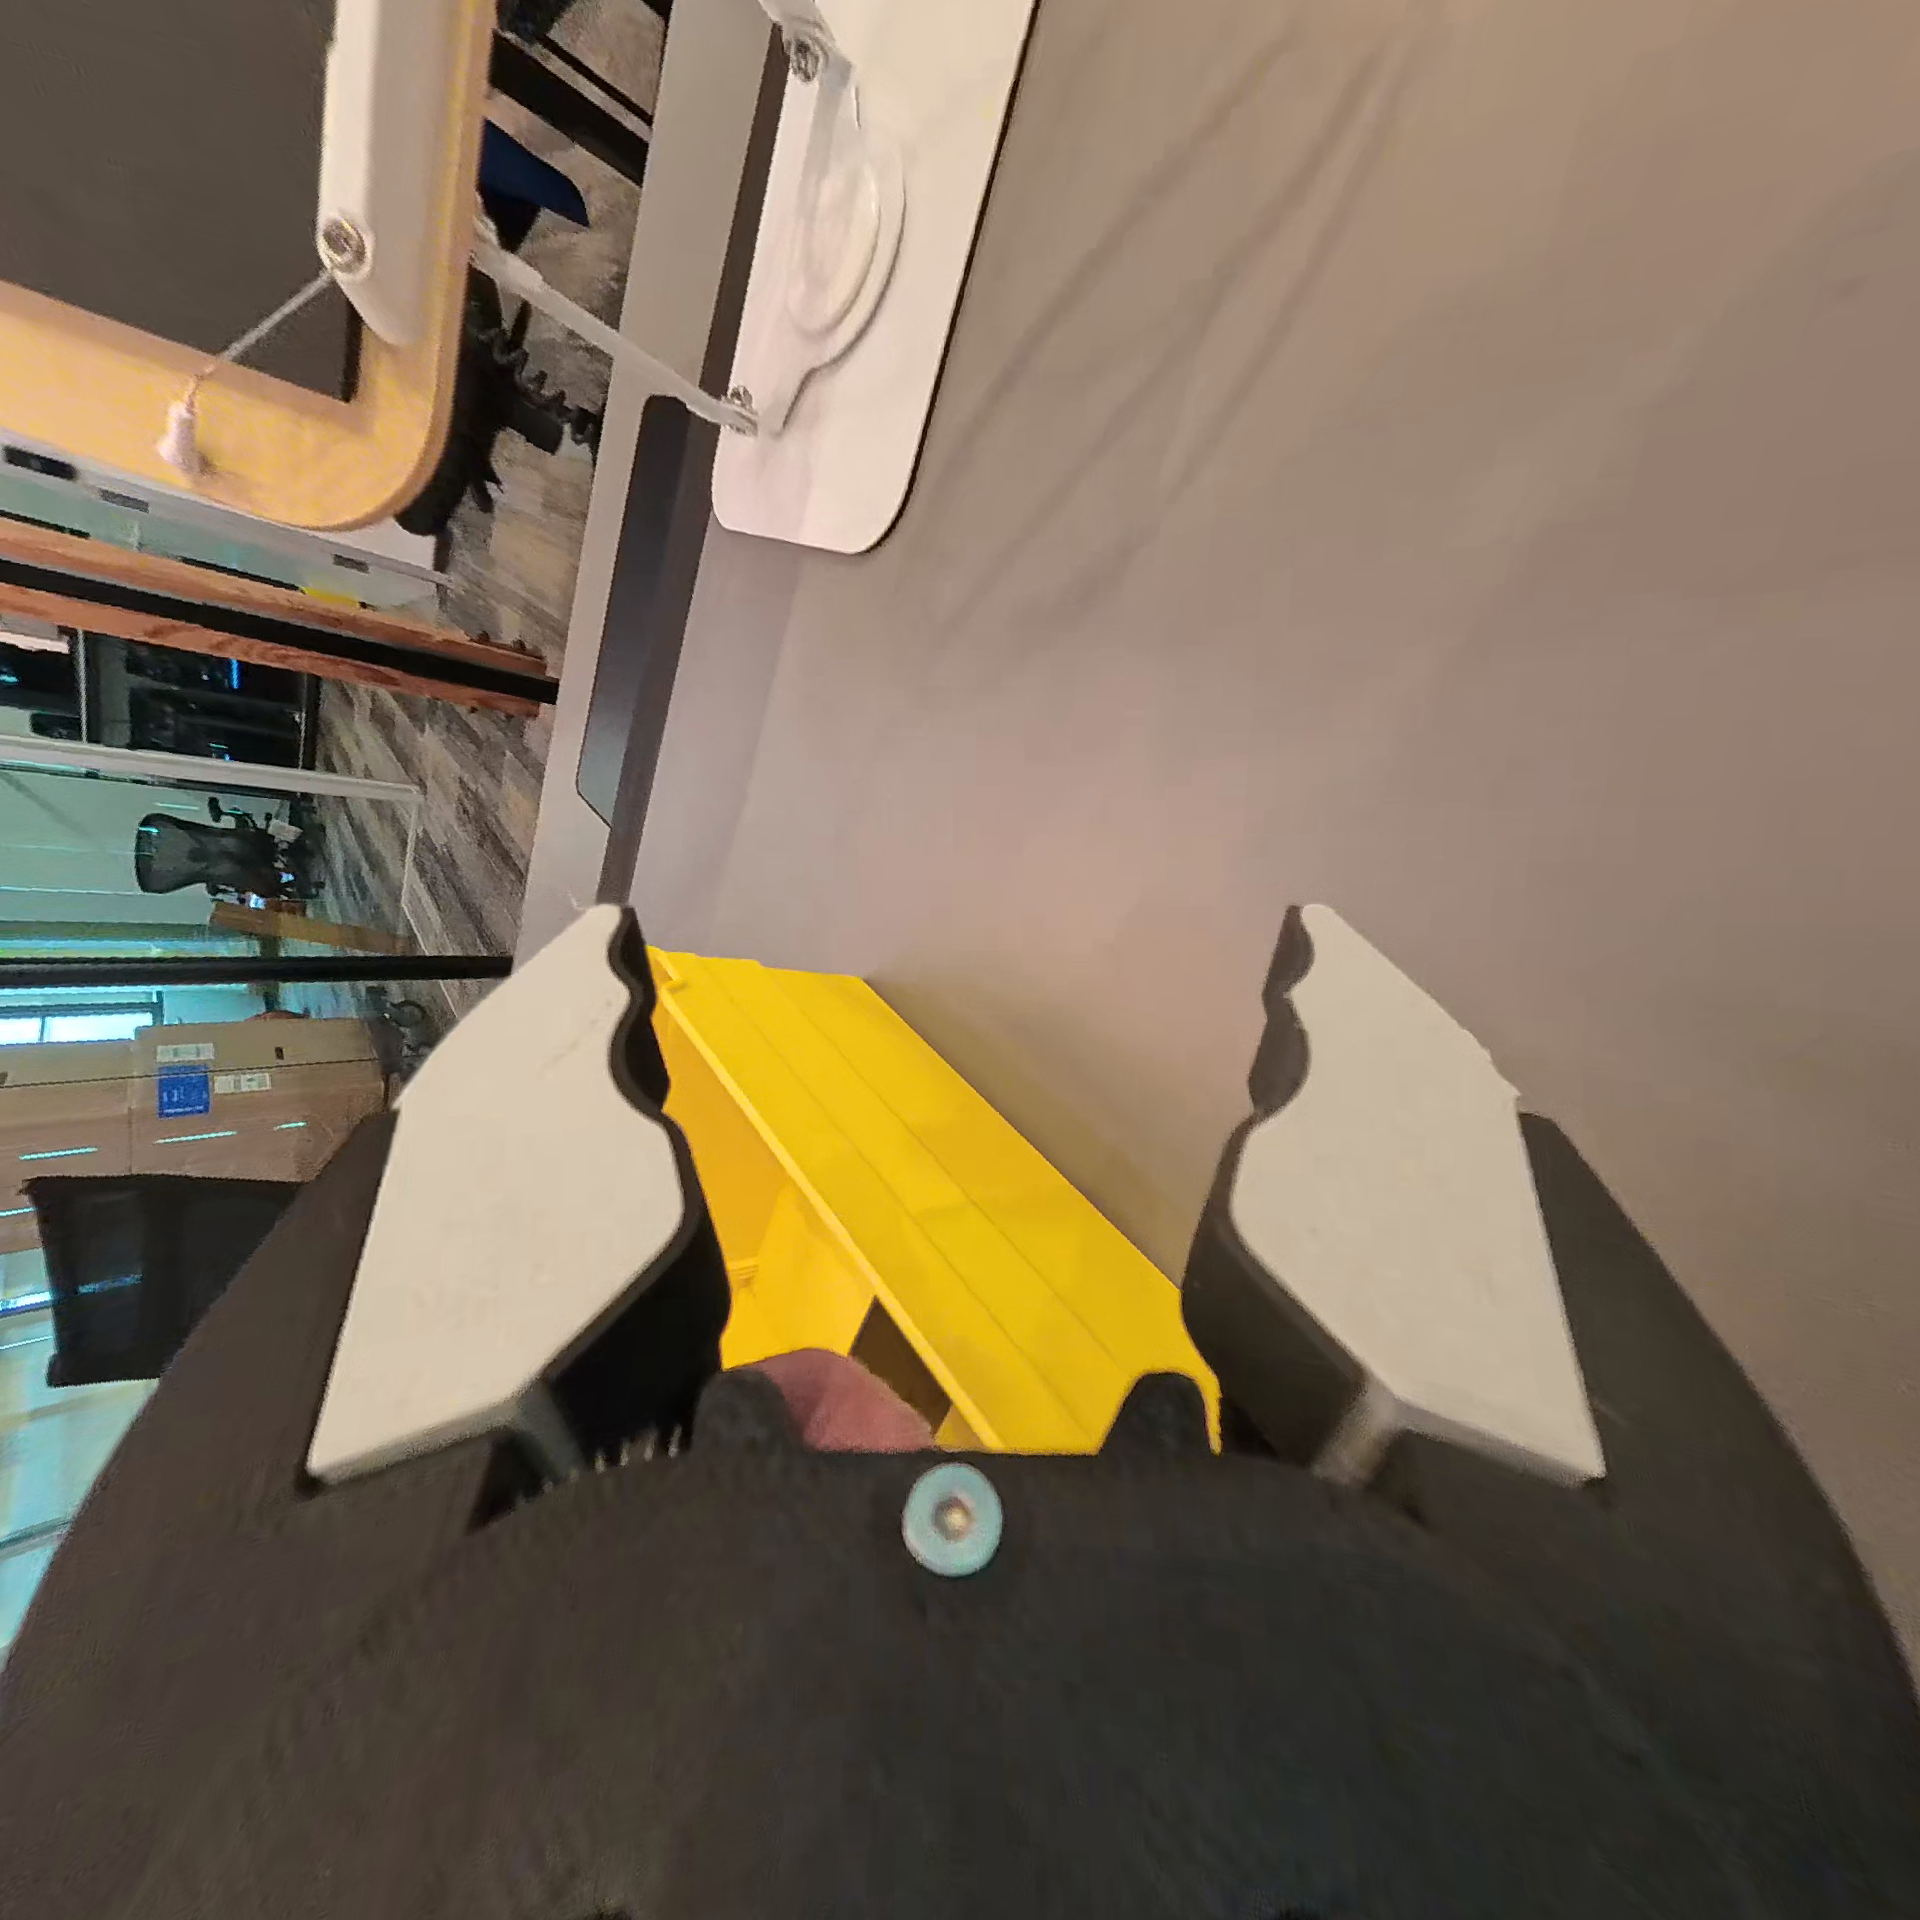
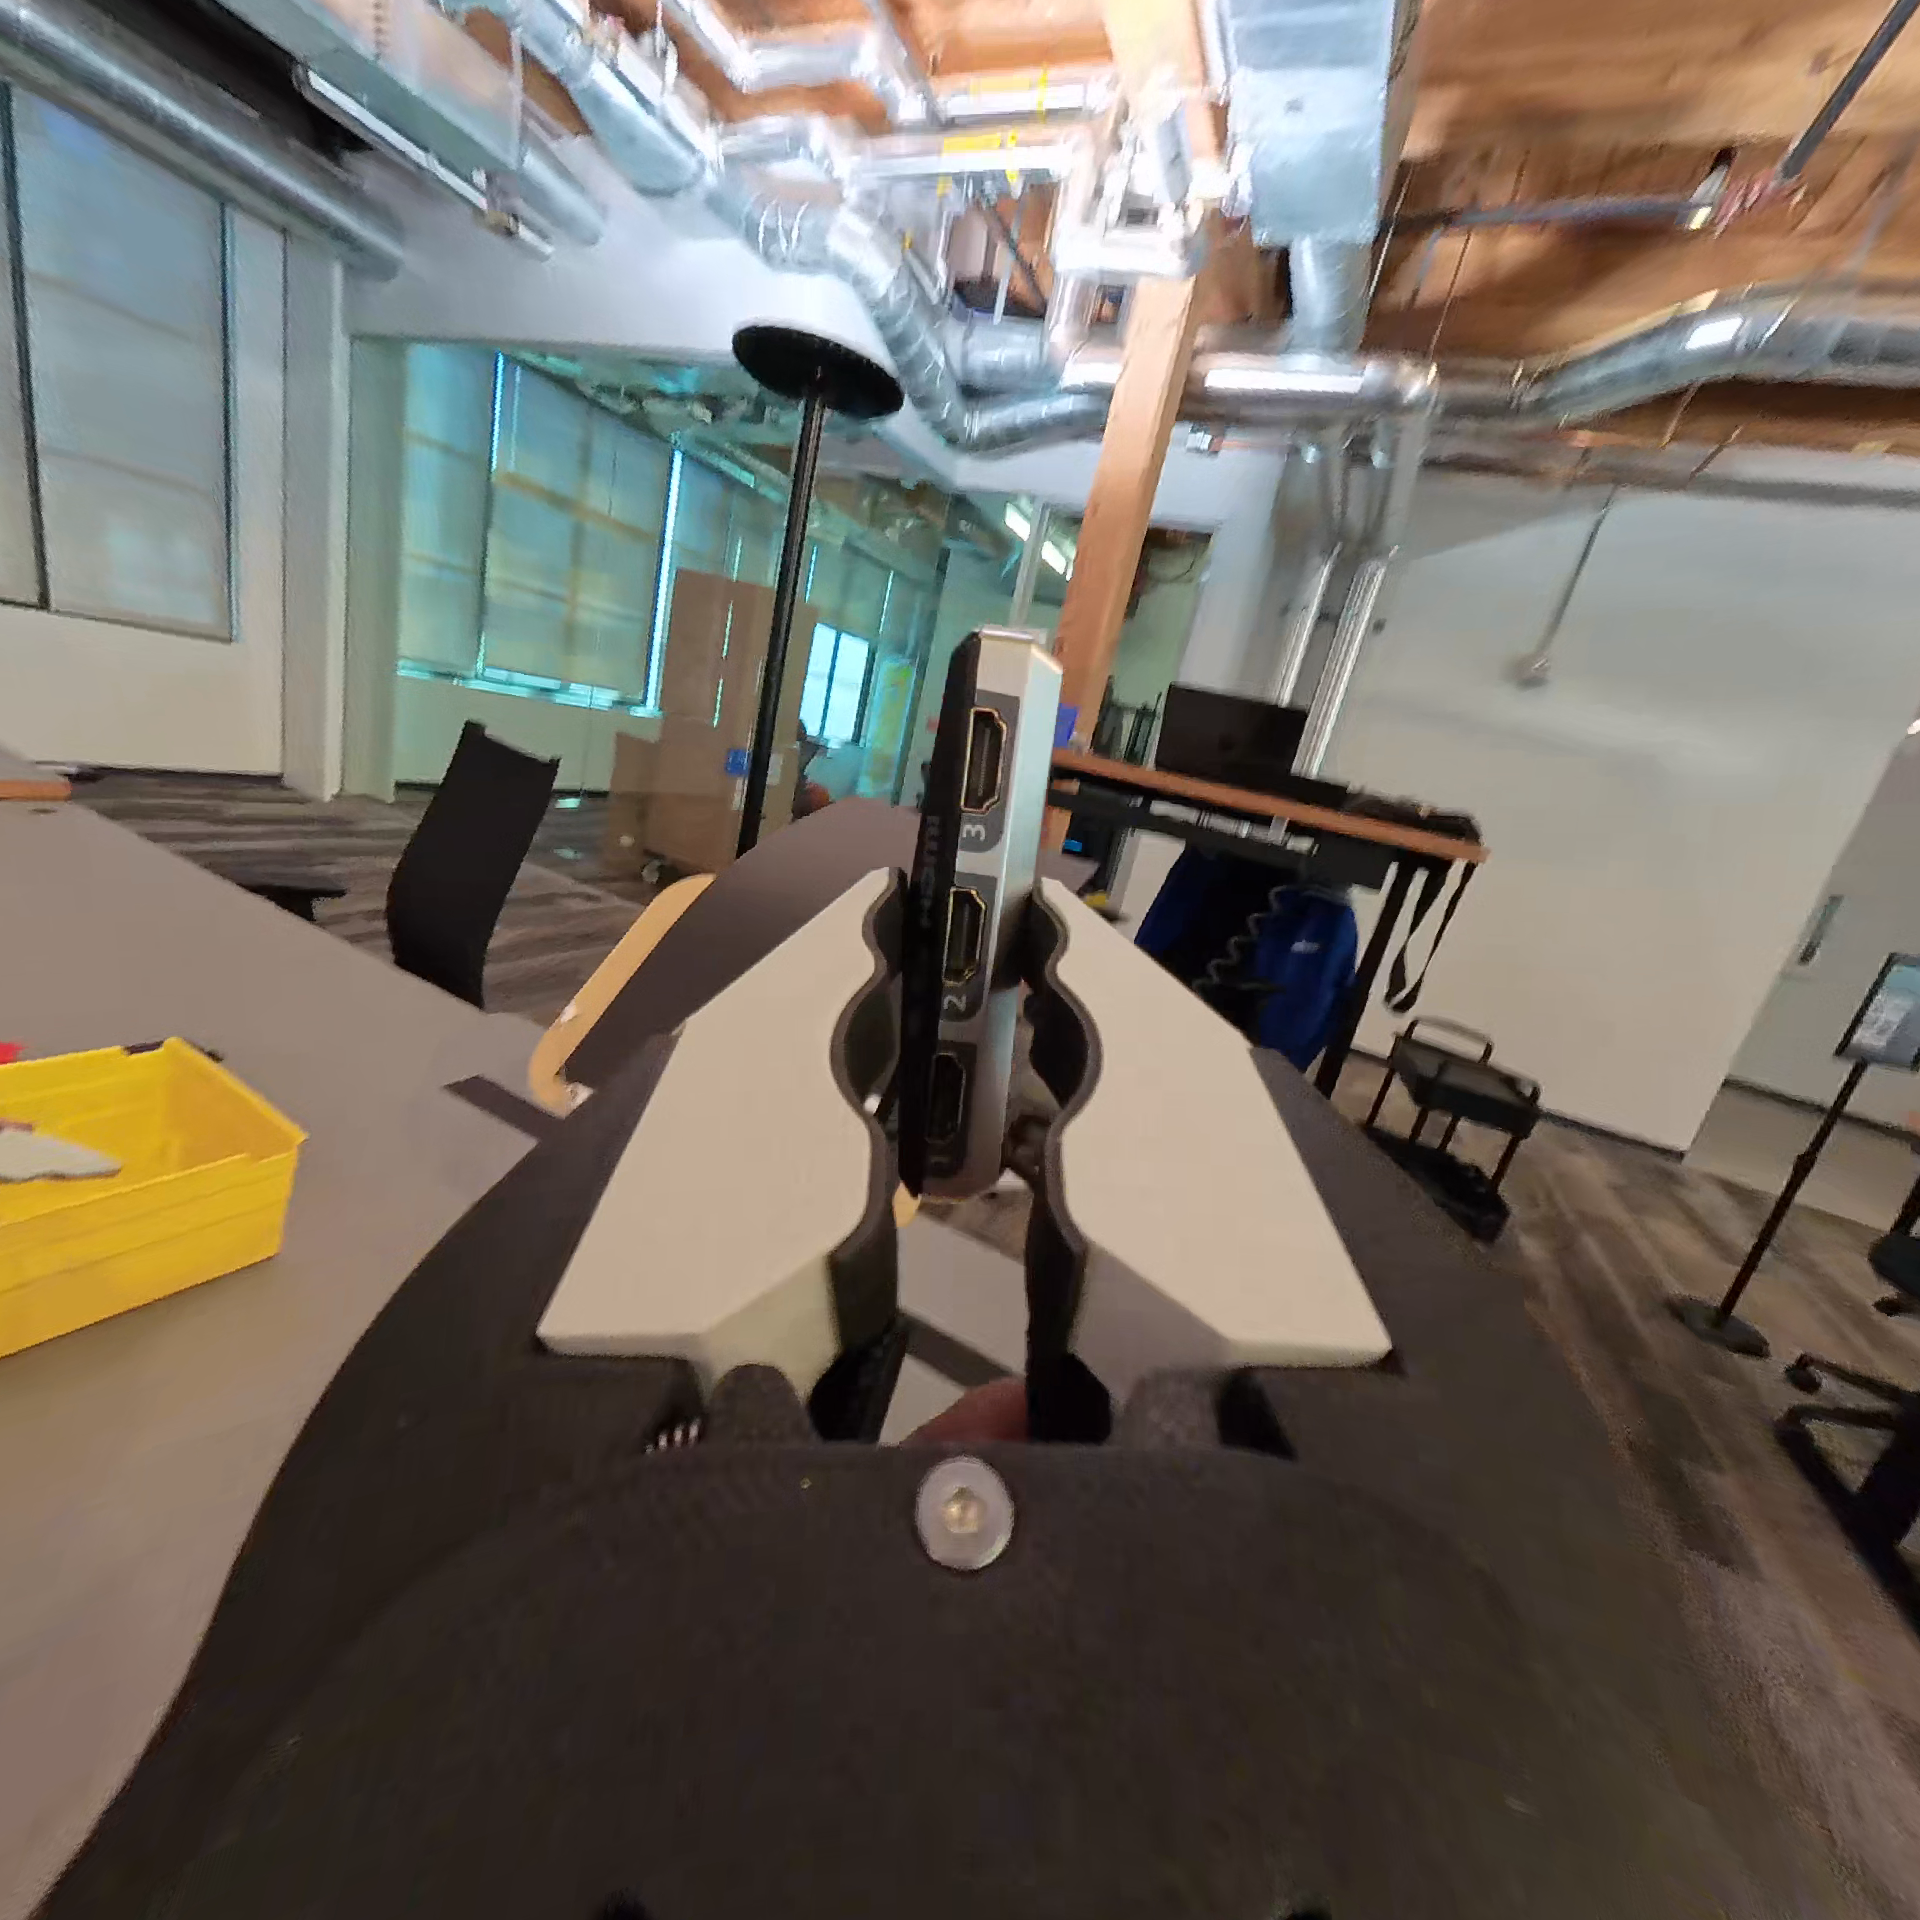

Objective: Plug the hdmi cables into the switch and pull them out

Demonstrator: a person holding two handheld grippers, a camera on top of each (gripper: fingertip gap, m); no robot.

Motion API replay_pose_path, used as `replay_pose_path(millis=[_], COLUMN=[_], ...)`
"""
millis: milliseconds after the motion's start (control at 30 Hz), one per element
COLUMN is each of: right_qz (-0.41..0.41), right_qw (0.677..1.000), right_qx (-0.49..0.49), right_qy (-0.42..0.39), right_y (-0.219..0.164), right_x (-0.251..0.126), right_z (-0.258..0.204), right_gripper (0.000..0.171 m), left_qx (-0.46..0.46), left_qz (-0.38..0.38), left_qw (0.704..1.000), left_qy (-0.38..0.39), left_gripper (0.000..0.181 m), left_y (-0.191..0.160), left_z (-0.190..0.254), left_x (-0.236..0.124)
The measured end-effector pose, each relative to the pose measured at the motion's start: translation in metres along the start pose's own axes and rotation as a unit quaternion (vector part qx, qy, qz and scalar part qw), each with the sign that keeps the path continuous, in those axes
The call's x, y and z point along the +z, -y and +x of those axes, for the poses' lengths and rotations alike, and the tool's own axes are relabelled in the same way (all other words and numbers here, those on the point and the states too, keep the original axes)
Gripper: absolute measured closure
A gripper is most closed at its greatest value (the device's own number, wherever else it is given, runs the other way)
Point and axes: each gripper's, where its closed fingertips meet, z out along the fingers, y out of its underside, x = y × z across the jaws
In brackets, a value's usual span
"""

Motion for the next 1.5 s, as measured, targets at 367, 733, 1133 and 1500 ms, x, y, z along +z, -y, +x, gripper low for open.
replay_pose_path(millis=[367,733,1133,1500], right_qz=[0.089,0.063,-0.015,-0.076], right_qw=[0.995,0.996,0.999,0.997], right_qx=[-0.030,-0.047,0.034,0.023], right_qy=[-0.029,-0.041,-0.015,0.014], right_y=[0.045,0.036,-0.082,-0.126], right_x=[-0.007,-0.005,0.000,0.055], right_z=[0.026,0.035,0.044,0.031], right_gripper=[0.153,0.152,0.153,0.153], left_qx=[-0.012,-0.008,-0.014,-0.013], left_qz=[-0.008,-0.015,-0.016,-0.012], left_qw=[1.000,0.999,0.999,0.999], left_qy=[-0.020,-0.029,-0.030,-0.028], left_gripper=[0.071,0.072,0.072,0.073], left_y=[-0.008,-0.011,-0.011,-0.010], left_z=[0.010,0.017,0.016,0.017], left_x=[0.009,0.014,0.015,0.015])
